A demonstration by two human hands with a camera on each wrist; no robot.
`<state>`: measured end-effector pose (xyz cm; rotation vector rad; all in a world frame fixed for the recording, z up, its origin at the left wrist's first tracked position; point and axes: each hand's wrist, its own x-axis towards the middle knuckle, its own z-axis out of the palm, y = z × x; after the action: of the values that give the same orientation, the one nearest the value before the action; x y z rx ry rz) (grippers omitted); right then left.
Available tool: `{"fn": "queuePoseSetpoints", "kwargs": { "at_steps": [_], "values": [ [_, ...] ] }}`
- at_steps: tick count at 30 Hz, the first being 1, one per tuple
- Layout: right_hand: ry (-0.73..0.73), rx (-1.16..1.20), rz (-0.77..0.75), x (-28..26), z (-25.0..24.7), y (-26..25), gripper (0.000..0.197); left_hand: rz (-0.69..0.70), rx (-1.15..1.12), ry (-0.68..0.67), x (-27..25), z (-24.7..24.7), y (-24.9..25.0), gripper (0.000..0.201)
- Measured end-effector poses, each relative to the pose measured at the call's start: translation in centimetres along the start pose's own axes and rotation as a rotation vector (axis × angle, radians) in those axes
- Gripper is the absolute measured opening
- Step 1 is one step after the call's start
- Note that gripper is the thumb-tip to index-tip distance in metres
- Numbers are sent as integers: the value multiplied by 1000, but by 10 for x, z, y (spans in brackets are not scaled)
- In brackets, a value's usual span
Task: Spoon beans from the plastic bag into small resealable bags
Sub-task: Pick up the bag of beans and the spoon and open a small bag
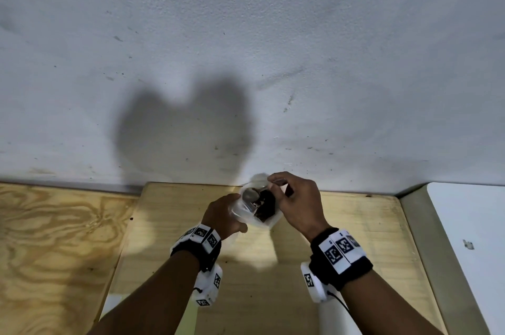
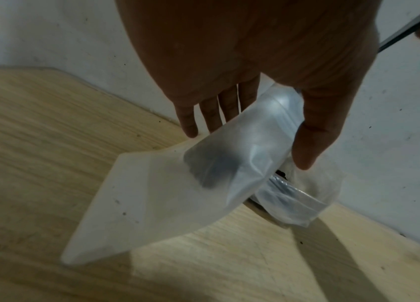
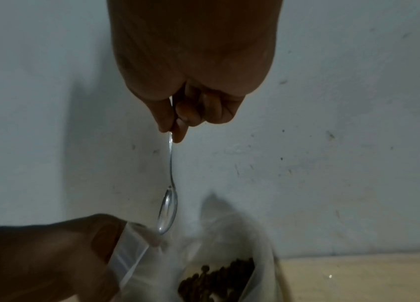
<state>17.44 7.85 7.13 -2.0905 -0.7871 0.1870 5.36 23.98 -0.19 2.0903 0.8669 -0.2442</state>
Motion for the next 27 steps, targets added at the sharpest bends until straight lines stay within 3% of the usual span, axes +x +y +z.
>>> {"fn": "queuePoseSetpoints", "kwargs": {
  "at_steps": [3,7,13,21,27],
  "values": [
    [59,21,24,6,-11,10,11,0,10,-1,1,-1,0,86],
    [144,34,196,-5,-12,44,14,9,3,26,0,-1,-3,85],
    [149,-111,232,-29,7,76,7,90,60,70,-9,3,-6,89],
    [260,162,533,-49,36,89,12,134,70,74,-8,6,-13,87],
    [275,324,739,-52,62,85,30,127,77,64,-4,4,-11,88]
  ]
}}
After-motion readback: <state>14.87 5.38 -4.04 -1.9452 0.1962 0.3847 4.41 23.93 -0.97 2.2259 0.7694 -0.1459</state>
